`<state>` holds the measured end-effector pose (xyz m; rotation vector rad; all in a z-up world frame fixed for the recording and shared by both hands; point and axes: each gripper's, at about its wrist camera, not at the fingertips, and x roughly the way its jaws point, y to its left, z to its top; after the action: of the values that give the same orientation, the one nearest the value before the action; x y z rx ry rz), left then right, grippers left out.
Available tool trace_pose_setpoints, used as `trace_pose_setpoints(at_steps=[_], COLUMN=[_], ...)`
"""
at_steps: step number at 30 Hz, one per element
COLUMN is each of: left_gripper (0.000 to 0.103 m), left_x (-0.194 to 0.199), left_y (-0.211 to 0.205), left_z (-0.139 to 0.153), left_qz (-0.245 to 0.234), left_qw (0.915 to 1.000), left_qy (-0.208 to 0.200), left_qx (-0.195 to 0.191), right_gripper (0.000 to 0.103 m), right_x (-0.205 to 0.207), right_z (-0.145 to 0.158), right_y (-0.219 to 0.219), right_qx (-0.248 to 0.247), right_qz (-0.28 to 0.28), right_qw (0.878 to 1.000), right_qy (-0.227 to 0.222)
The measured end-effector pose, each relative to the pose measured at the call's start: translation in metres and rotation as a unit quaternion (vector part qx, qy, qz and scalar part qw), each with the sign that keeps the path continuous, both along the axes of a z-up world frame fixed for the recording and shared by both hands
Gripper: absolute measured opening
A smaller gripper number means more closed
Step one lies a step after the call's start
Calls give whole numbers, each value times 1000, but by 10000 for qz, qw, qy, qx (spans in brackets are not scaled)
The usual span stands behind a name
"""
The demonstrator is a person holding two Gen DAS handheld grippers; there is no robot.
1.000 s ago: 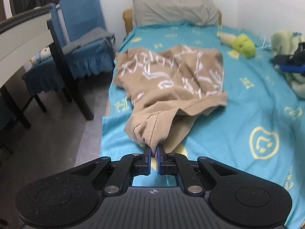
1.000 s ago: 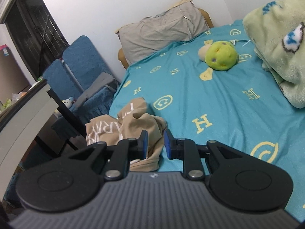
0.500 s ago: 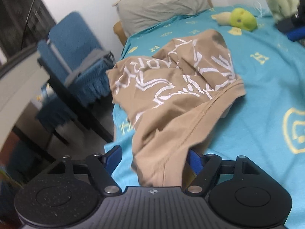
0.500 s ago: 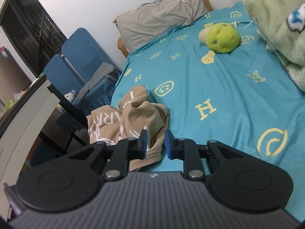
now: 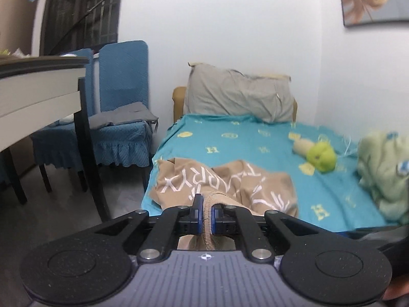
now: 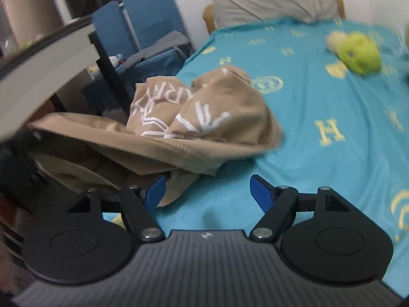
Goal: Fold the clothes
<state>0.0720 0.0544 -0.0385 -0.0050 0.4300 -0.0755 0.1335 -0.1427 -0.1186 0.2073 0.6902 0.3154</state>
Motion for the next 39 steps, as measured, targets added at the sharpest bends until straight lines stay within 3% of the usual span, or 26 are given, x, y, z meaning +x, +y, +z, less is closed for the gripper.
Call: trace_pose_setpoints(at_steps=[6,9,14,18,24,26,30,34,39], left_gripper=[6,6,6,6,7,7,7,7,7], left_x=[-6,-5,2,6,3,0,-2,2,2], left_y=[17,19,25,28,16,13,11,19,20], left_z=[7,6,1,-5,-8,-7,-7,-7,-10], left_qz=[116,189,278,284,44,-30,-6,150,200], left_qw=[9989,9988,9979,9977,9985,9987,9986,9974,9974], left_qy=[53,102,266,379,367,321,300,369,442], left_qx=[-450,-449,-515,-494,-394,-396,-430,-595,-541], right_gripper=[74,74,74,74,74,74,74,65,56], right_x=[25,30,17,7,-13,-18,-14,-1,8], right_z=[-22,-27,-3,17,33,35,29,2,-29], right_y=[30,30,9,-8,-27,-33,-35,-21,-6], right_qx=[-61,-261,-324,-308,-831,-801,-650,-289,-1315], right_qz=[59,-434,-1170,-1625,-2020,-2106,-1923,-1019,-1311], right_qw=[9999,9987,9923,9860,9756,9741,9791,9932,9808], right_qy=[86,12,-264,-220,-229,-199,-71,484,594])
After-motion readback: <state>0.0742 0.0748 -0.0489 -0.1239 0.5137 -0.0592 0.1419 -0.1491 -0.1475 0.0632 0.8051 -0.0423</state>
